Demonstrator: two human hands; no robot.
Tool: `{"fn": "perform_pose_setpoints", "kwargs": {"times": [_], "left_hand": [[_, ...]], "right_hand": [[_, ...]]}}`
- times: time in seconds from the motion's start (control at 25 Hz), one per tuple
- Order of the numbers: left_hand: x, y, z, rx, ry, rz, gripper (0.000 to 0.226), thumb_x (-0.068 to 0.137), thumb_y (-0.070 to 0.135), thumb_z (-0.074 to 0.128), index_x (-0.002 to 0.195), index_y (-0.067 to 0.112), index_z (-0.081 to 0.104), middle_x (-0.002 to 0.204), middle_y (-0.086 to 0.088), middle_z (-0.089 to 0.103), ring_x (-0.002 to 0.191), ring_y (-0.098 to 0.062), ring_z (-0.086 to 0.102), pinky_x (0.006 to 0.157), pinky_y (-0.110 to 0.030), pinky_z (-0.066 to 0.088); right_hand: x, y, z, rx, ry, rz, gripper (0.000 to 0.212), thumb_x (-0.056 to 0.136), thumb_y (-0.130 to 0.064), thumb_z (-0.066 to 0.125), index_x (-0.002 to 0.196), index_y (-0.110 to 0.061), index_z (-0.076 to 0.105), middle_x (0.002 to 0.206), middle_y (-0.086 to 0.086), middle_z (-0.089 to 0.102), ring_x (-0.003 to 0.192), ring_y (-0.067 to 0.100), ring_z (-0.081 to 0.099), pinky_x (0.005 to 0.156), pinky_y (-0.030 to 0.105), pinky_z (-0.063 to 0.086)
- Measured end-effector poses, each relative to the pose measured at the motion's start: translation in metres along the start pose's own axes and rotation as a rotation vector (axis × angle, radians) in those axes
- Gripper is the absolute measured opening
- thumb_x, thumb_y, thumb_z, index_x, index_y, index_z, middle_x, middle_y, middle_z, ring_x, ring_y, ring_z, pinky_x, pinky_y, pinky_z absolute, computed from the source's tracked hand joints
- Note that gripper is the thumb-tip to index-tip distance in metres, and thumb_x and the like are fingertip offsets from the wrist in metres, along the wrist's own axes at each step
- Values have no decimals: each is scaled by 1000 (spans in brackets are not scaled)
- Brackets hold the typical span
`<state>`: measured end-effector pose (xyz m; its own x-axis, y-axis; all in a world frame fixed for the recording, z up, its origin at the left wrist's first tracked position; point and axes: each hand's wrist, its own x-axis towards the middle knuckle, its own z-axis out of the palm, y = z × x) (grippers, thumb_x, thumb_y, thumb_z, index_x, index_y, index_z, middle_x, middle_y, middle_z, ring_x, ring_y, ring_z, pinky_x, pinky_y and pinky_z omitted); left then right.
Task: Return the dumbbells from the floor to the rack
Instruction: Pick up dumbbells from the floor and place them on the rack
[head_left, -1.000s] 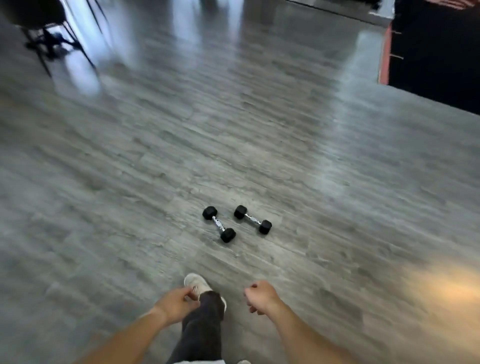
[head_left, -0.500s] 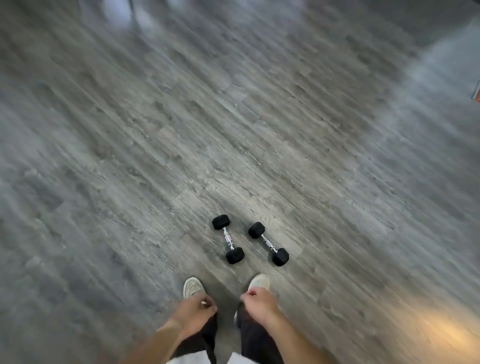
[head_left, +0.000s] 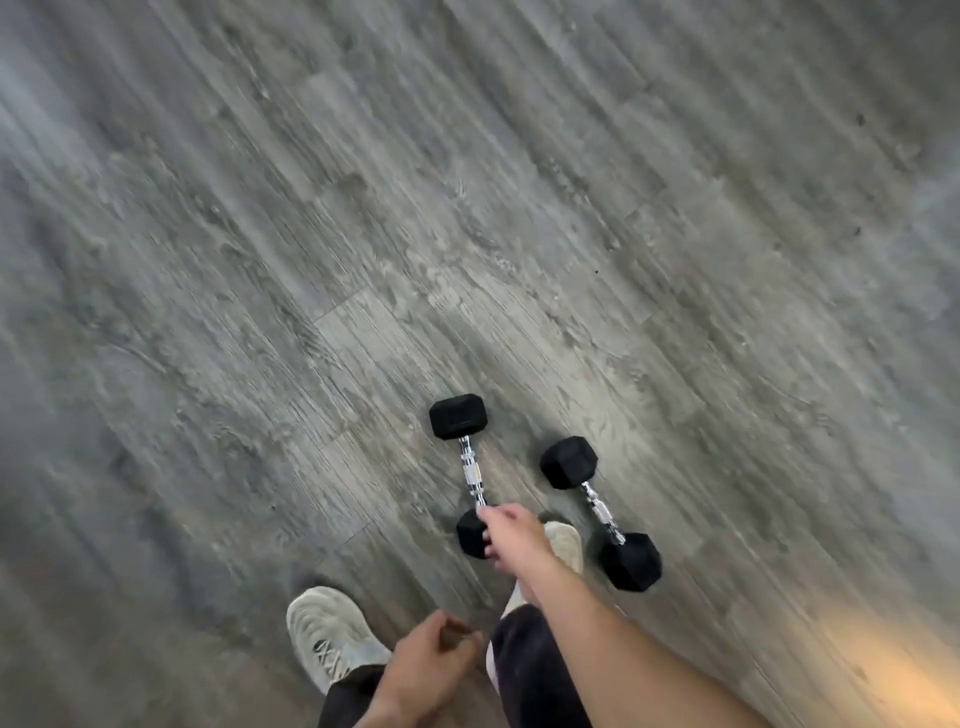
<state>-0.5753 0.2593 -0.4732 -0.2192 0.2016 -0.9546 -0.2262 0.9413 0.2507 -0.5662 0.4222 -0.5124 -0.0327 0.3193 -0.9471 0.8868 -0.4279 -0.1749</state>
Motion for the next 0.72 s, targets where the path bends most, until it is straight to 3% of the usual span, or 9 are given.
{"fn": "perform_pose_setpoints", "kwargs": {"times": [0.12,0.24,0.32,0.4,0.48,0.56,0.72], "left_hand": [[85,-5,18,-106,53,-43,38,75,60,75,100,36,58,94,11,69,91,-7,66,78,-20,45],[147,-12,28,-94,102,-50,63,72,63,76,121,29,54,112,0,64,107,-16,62,85,-26,46],[185,-14,30,-52,106,-33,71,71,60,77,127,25,51,119,-3,62,117,-20,59,93,-29,47],[209,-12,31,8,70,-23,76,69,59,78,129,24,47,122,-4,61,120,-22,59,95,-28,47],[205,-8,30,20,9,-28,84,65,59,81,131,23,44,123,-3,62,119,-22,60,94,-27,48],[178,-5,26,-38,-12,-28,93,55,61,84,131,26,44,120,-1,64,114,-18,62,94,-27,49],[43,4,13,-117,-65,-31,97,38,65,84,123,34,48,113,11,64,106,-6,62,91,-23,50]], "right_hand": [[93,-10,24,-49,81,-44,32,81,-43,68,105,-24,67,102,-2,70,96,21,64,85,32,49],[153,-17,51,-77,52,-63,43,81,-39,71,117,-20,61,112,1,68,106,25,64,95,34,49],[186,-19,65,-84,15,-44,40,86,-40,69,114,-13,61,113,7,68,108,30,64,96,35,49],[203,-19,73,-58,-11,-19,28,91,-43,63,97,-15,60,101,7,68,97,30,64,89,37,51],[196,-18,69,-52,-25,-19,25,93,-45,60,84,-22,53,91,3,64,88,25,61,76,32,47],[172,-16,63,-27,-18,-11,24,92,-43,60,84,-21,53,81,2,61,75,22,58,68,31,44],[48,-6,38,81,-13,42,22,93,-35,63,87,-15,57,61,2,51,54,17,47,61,32,41]]}}
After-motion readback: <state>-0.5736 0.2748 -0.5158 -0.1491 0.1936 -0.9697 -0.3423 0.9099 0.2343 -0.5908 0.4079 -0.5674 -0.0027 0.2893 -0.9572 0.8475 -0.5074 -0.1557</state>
